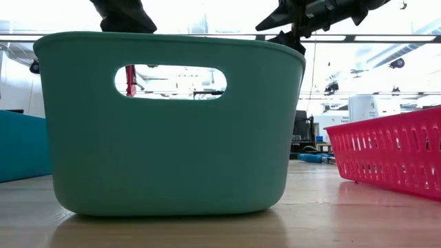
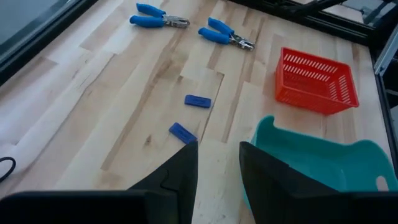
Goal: Pick & Place School Supplies
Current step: Put the blue ticket punch into the green bin
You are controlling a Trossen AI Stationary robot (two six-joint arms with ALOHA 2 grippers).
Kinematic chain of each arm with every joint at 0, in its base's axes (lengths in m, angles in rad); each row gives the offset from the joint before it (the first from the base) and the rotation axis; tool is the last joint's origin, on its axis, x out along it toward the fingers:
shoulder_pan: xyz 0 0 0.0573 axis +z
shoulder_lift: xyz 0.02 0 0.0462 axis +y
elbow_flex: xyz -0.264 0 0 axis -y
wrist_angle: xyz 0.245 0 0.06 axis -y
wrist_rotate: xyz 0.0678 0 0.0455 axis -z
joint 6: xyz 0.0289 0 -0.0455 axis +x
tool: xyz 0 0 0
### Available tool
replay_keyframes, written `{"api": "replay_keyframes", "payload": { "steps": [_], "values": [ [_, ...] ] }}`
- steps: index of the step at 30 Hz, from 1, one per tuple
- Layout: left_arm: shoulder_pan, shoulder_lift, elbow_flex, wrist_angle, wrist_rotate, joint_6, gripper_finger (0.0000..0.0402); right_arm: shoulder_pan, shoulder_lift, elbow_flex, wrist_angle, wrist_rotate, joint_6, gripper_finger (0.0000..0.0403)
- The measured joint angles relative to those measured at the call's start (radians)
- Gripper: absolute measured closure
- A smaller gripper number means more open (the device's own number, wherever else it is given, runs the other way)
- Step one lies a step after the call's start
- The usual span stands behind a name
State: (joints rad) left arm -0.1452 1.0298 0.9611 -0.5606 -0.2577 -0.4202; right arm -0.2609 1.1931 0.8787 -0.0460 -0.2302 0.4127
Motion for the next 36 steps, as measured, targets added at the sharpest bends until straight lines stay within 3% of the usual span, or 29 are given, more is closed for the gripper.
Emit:
{"api": "replay_keyframes", "payload": {
  "steps": [6,11,23,30,36],
  "values": [
    [0.000,0.000,0.000,0.000,0.000,0.000,0.0280,-0.003,0.000,0.000,-0.081,0.185,0.175,0.0197],
    [0.000,0.000,0.000,0.000,0.001,-0.001,0.0280,-0.035,-0.013,0.000,-0.211,0.196,0.294,0.0197],
    [0.000,0.000,0.000,0.000,0.003,-0.002,0.0280,-0.225,-0.015,0.001,-0.501,0.209,0.390,0.0197],
    [0.000,0.000,0.000,0.000,0.003,-0.002,0.0280,-0.358,0.017,0.001,-0.566,0.216,0.279,0.0197],
    [0.000,0.001,0.000,0.000,0.003,-0.002,0.0280,-0.390,0.129,0.001,-0.579,0.203,0.142,0.0197]
  ]
}}
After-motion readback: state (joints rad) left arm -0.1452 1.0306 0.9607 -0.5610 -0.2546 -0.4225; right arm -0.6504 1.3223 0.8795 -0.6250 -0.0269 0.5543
